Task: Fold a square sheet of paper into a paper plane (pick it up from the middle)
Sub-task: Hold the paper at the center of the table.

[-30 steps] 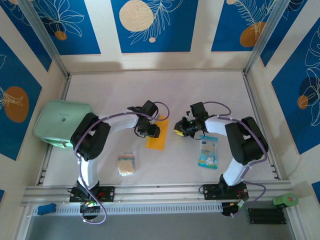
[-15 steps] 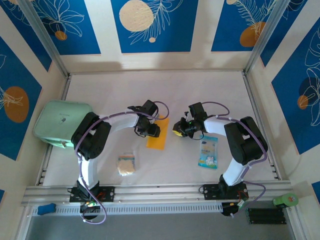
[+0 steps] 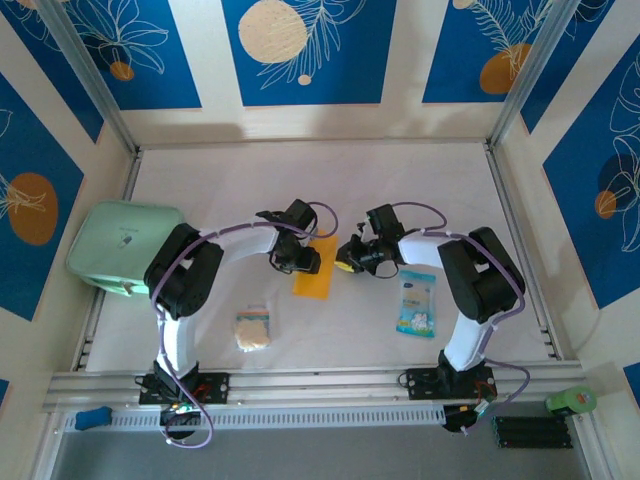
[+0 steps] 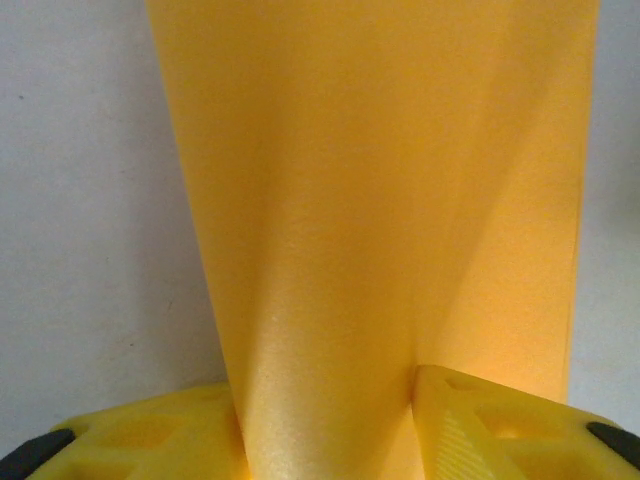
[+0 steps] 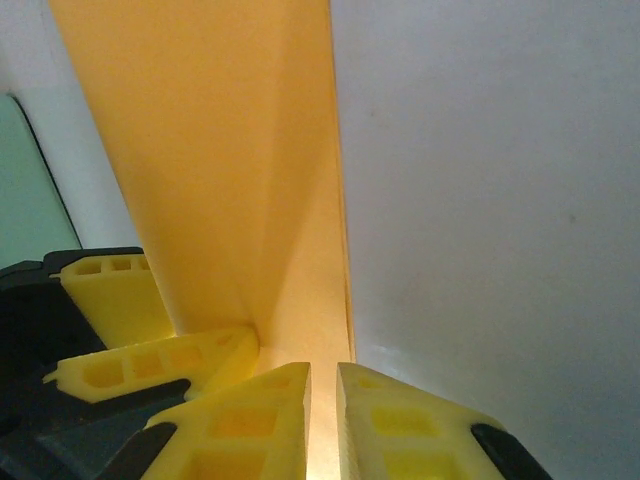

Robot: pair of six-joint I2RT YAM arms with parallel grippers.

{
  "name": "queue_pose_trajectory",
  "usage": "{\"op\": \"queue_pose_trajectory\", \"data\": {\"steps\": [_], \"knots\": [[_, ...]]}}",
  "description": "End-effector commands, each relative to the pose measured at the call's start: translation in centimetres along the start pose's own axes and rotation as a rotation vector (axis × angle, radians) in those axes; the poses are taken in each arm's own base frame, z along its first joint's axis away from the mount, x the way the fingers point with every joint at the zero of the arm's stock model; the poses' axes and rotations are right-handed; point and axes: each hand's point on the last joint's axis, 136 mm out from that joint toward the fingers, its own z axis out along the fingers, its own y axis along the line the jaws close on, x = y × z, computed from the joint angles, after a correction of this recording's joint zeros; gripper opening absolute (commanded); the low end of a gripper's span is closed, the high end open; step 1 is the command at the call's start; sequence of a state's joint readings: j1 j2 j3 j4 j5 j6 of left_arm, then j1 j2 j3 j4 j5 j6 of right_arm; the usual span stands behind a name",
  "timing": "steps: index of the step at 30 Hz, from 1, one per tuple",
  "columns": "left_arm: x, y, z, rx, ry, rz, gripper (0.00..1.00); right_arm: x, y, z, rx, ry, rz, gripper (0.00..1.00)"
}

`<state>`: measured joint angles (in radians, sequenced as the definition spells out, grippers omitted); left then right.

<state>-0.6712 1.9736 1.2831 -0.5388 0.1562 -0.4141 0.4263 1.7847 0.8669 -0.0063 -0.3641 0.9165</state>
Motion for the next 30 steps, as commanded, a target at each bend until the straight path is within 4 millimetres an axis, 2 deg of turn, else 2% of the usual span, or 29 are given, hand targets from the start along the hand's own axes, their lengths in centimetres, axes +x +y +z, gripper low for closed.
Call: {"op": "queue_pose_trajectory", "data": {"steps": [1,19,23,30], "knots": [[5.8,3.0,5.1,-0.077,0.214,-0.052,0.48,0.1,1.5,0.6,-0.040,0.029,-0.009,0.13],[6.2,3.1,5.5,-0.073,0.224,-0.072,0.49,0.3,1.3,2.2,-0.014,0.058,-0.011,0.10],[6.4,3.2,5.5,-0.074,0.226,-0.069,0.49,0.5,0.7,2.4,0.013,0.060,-0.010,0.10],[6.4,3.2,5.5,-0.076,0.225,-0.069,0.49,1.0,-1.5,3.0,0.089,0.066,0.004,0.09]]}}
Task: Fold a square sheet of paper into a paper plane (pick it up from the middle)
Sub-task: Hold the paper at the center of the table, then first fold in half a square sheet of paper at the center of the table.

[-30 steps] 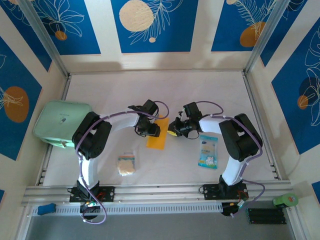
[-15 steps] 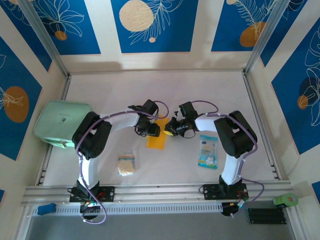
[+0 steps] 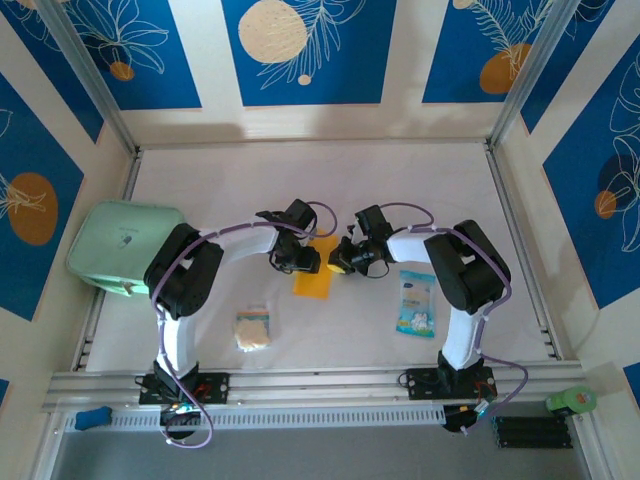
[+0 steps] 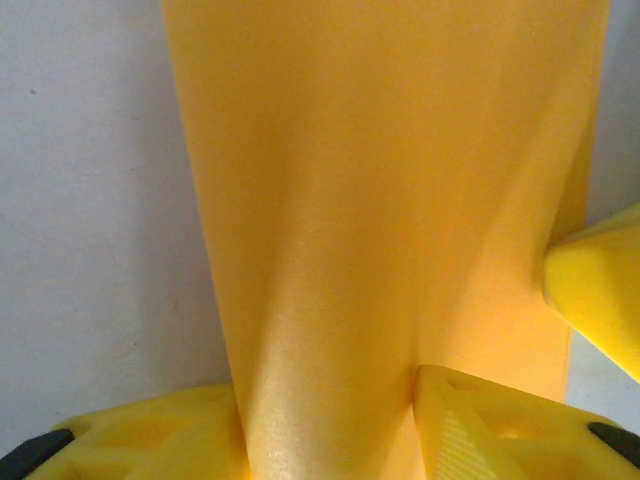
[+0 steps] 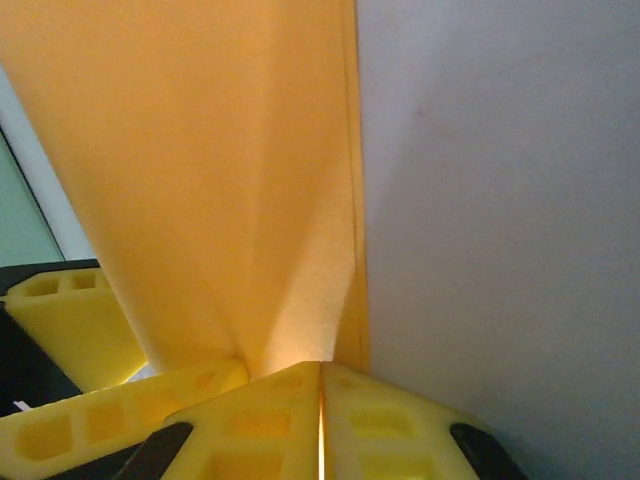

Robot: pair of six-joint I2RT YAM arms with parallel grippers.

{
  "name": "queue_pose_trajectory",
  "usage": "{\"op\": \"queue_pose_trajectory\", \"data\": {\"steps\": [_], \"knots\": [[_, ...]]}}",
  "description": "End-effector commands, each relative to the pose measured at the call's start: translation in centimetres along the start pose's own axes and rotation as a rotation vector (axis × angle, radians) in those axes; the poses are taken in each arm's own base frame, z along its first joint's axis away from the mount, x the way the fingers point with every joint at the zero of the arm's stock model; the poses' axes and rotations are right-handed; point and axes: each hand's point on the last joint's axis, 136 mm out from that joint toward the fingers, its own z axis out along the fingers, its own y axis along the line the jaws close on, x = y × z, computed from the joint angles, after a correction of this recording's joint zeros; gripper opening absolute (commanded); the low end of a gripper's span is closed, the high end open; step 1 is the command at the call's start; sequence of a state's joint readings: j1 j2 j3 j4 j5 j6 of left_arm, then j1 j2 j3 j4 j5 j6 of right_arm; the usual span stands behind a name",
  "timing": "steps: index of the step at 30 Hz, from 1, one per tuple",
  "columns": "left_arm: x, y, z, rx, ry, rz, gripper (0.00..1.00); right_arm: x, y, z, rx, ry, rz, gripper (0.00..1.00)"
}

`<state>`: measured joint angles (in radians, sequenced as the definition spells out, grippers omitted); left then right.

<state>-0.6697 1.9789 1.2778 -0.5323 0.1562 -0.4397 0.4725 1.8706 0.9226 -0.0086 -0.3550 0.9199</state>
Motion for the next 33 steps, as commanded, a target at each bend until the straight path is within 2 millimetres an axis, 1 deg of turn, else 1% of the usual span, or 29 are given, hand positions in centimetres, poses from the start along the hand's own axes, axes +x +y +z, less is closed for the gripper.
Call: {"op": "queue_pose_trajectory", "data": {"steps": [1,5,7,9,13,14,16,18,20,22,24,27,31,33], "knots": [[6.2,3.2,5.2,-0.077,0.219,-0.039,0.49,0.7,-1.8,0.8,0.072,0.029,0.020,0.09],[5.9,3.0,4.7,-0.080,0.210,-0.035,0.49,1.0,-2.9,1.1,0.107,0.040,0.032,0.08],[5.2,3.0,3.7,-0.091,0.188,-0.035,0.49,1.1,-3.4,1.1,0.126,0.046,0.032,0.08],[4.1,2.9,1.9,-0.109,0.140,-0.044,0.55,1.3,-3.9,1.0,0.149,0.052,0.024,0.08],[1.0,2.2,-3.4,-0.120,-0.008,-0.071,0.65,1.6,-5.5,1.0,0.226,0.074,-0.006,0.07],[0.3,1.9,-4.7,-0.114,-0.050,-0.074,0.67,1.7,-5.8,0.9,0.244,0.082,-0.019,0.07],[-0.7,1.3,-6.6,-0.095,-0.111,-0.074,0.69,1.8,-6.2,0.8,0.272,0.097,-0.050,0.07],[-1.3,0.9,-7.9,-0.081,-0.155,-0.083,0.69,1.7,-6.5,0.8,0.298,0.112,-0.082,0.07],[-1.6,0.5,-8.6,-0.062,-0.184,-0.087,0.69,1.6,-6.8,0.8,0.326,0.129,-0.117,0.07],[-1.8,-0.2,-8.9,-0.018,-0.201,-0.099,0.66,1.5,-6.9,0.8,0.339,0.144,-0.145,0.06],[-1.9,-1.6,-8.8,0.072,-0.209,-0.106,0.63,1.4,-6.8,0.9,0.347,0.156,-0.170,0.06],[-2.0,-3.7,-8.0,0.205,-0.193,-0.135,0.55,1.2,-6.5,1.1,0.347,0.165,-0.192,0.06],[-2.0,-4.9,-6.5,0.277,-0.153,-0.173,0.44,1.0,-6.5,1.2,0.356,0.166,-0.192,0.06],[-1.9,-5.2,-5.8,0.291,-0.135,-0.184,0.40,1.0,-6.6,1.2,0.363,0.168,-0.187,0.06]]}}
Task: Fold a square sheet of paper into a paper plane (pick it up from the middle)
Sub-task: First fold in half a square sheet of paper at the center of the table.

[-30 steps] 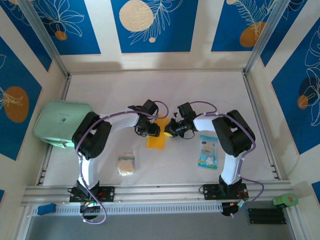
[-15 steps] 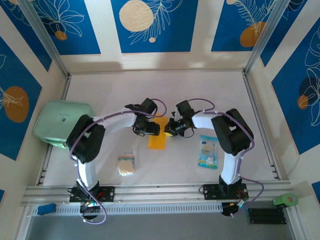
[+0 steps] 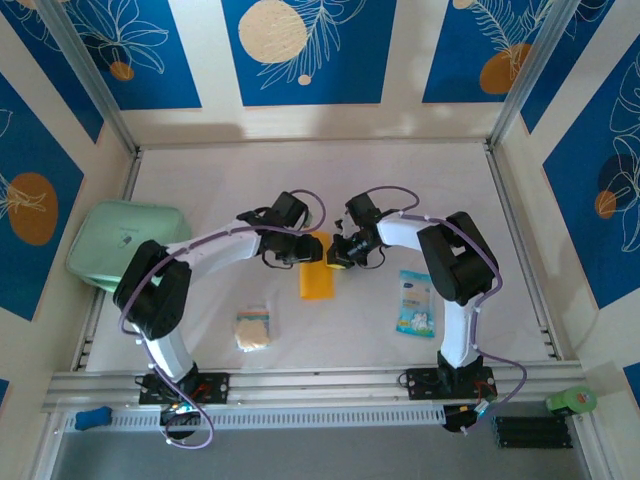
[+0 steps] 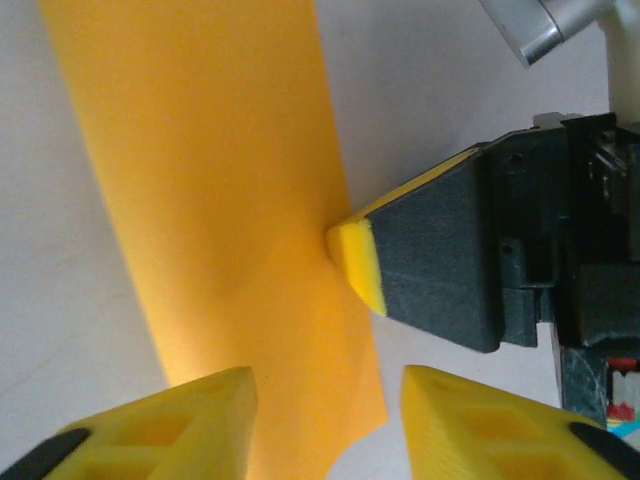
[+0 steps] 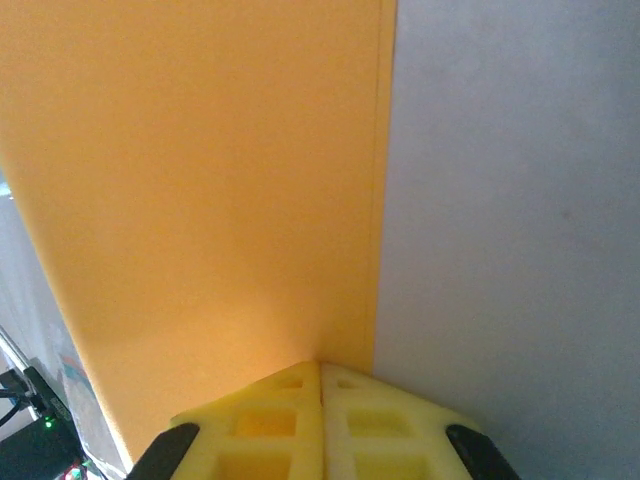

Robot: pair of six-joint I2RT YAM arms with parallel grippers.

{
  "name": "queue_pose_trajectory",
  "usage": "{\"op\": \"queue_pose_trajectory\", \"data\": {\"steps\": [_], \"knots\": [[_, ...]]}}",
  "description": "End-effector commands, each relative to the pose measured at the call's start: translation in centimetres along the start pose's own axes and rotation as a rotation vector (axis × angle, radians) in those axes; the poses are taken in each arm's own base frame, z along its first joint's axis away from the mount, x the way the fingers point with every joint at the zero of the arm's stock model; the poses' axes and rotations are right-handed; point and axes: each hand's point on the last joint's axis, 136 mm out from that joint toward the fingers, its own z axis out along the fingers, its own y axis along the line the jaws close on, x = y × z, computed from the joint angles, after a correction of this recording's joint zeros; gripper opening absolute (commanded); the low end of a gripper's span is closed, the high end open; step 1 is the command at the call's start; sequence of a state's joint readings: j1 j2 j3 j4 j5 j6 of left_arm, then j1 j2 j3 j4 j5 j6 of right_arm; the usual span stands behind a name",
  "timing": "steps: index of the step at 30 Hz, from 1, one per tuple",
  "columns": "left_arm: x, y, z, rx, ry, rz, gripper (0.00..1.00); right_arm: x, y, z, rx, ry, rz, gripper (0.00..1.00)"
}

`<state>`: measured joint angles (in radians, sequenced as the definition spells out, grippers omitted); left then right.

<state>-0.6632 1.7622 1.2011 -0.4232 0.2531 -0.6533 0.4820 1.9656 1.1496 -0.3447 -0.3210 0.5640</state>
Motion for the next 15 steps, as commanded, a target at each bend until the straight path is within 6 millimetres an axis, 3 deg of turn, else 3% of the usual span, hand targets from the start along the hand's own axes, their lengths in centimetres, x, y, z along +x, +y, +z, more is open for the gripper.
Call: {"op": "queue_pose_trajectory", "data": {"steps": [1,5,15], "knots": [[0.4,-1.2,1.4,0.082,0.043,-0.043,0.38,2.8,-5.8,2.0,0.215,0.090,0.067,0.06],[0.8,-0.4,2.9,0.053,0.080,-0.064,0.32,2.8,-6.2,2.1,0.230,0.099,0.075,0.06],[1.6,2.7,4.6,-0.053,0.109,-0.077,0.29,3.1,-7.4,2.2,0.291,0.117,0.096,0.05]]}}
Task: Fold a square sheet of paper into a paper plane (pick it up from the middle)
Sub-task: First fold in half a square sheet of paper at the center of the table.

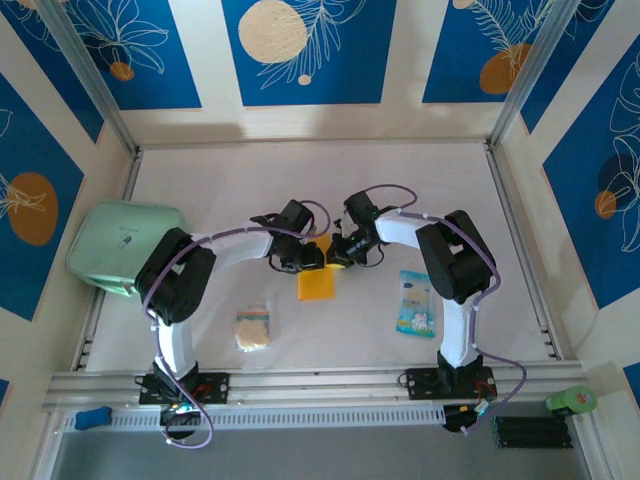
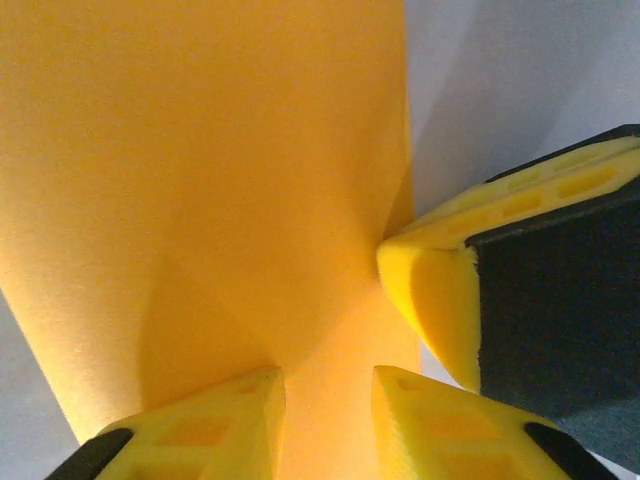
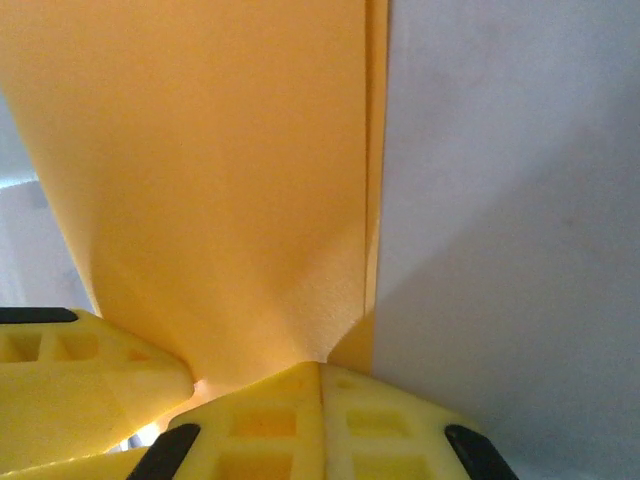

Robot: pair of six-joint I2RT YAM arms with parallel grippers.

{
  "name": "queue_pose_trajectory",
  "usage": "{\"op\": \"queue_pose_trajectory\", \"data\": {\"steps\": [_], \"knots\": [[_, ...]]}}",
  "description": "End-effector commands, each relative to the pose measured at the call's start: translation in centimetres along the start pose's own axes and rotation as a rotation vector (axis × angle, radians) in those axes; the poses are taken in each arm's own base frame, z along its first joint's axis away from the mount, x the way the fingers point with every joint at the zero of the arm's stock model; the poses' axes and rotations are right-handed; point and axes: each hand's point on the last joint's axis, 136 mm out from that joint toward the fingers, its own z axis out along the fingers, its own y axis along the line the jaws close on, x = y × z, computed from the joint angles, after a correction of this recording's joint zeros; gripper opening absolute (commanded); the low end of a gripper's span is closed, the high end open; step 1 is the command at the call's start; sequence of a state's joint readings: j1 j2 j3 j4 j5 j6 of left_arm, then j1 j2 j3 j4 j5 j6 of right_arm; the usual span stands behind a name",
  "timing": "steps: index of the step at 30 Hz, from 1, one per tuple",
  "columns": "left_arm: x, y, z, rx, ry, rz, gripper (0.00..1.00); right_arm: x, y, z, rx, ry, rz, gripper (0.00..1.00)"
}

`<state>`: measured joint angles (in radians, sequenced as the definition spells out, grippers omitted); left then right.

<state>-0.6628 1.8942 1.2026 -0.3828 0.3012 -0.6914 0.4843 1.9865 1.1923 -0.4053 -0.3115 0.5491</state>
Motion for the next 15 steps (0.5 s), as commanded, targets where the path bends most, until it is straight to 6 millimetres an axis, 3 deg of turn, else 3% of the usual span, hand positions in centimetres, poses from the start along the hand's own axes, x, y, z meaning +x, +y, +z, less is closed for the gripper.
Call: {"op": "queue_pose_trajectory", "data": {"steps": [1,15], "knots": [[0.1,1.3,0.5,-0.043,0.014,-0.017,0.29,3.1,-7.5,2.4,0.271,0.095,0.095,0.05],[0.8,4.3,1.1,-0.061,0.031,-0.053,0.28,3.9,-9.5,2.9,0.383,0.139,0.124,0.05]]}}
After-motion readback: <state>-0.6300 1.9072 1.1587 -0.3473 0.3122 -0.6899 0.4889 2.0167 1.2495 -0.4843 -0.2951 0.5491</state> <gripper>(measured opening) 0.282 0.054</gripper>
